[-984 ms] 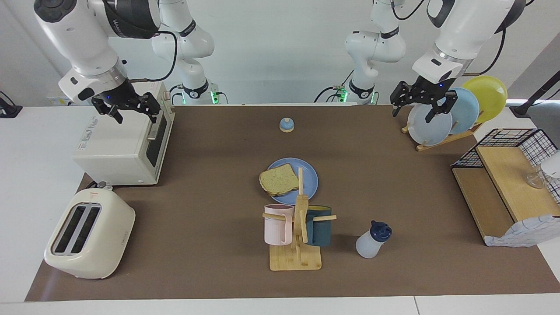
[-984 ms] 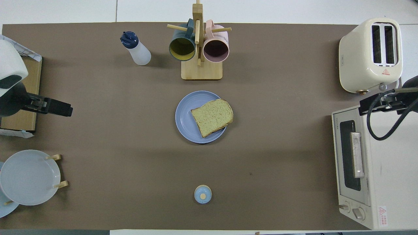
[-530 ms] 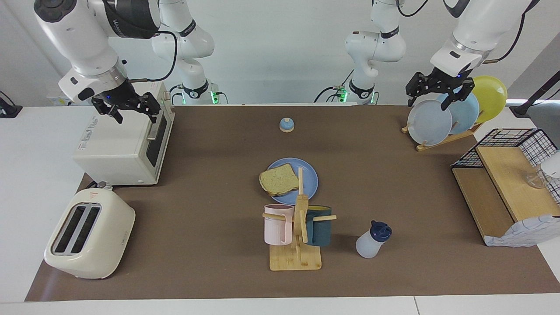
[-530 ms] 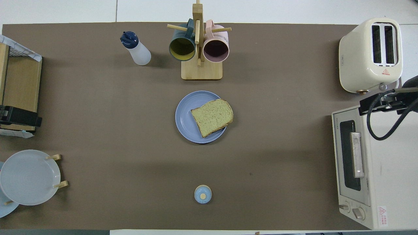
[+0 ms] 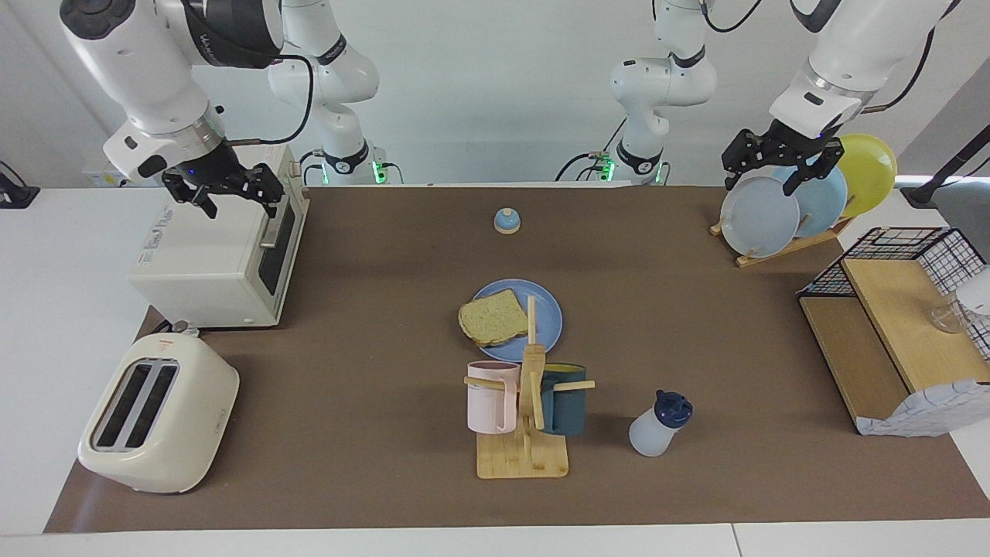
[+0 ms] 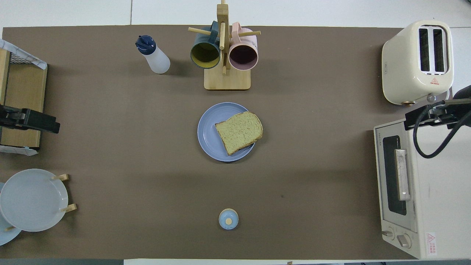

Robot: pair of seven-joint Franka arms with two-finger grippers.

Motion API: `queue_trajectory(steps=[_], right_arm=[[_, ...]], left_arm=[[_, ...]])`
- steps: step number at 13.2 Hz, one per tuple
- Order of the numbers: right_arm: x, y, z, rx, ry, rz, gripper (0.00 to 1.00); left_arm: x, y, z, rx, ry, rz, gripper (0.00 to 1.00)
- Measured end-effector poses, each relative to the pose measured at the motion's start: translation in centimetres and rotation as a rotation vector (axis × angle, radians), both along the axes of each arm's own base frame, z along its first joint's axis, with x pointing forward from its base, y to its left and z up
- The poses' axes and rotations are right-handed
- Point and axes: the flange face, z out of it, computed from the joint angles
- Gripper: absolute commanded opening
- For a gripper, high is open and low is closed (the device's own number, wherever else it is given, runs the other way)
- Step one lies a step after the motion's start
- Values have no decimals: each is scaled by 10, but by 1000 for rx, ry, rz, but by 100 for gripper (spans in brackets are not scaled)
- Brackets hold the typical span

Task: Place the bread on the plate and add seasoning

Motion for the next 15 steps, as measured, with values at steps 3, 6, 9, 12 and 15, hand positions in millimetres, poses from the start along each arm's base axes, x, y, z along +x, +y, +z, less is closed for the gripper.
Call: queue_trajectory(steps=[3, 6, 9, 12, 15], right_arm=[[0, 0, 0, 0, 0, 0, 100], [0, 0, 0, 0, 0, 0, 100], [0, 0, 0, 0, 0, 0, 100], [0, 0, 0, 0, 0, 0, 100], [0, 0, 0, 0, 0, 0, 100]], left_arm=[[-1, 16, 7, -3, -13, 30, 100], [-1, 19, 7, -1, -12, 38, 100], [-1, 20, 7, 6, -12, 38, 100], [-1, 19, 7, 11, -12, 36, 100], [-1, 19, 6, 23, -12, 33, 100]])
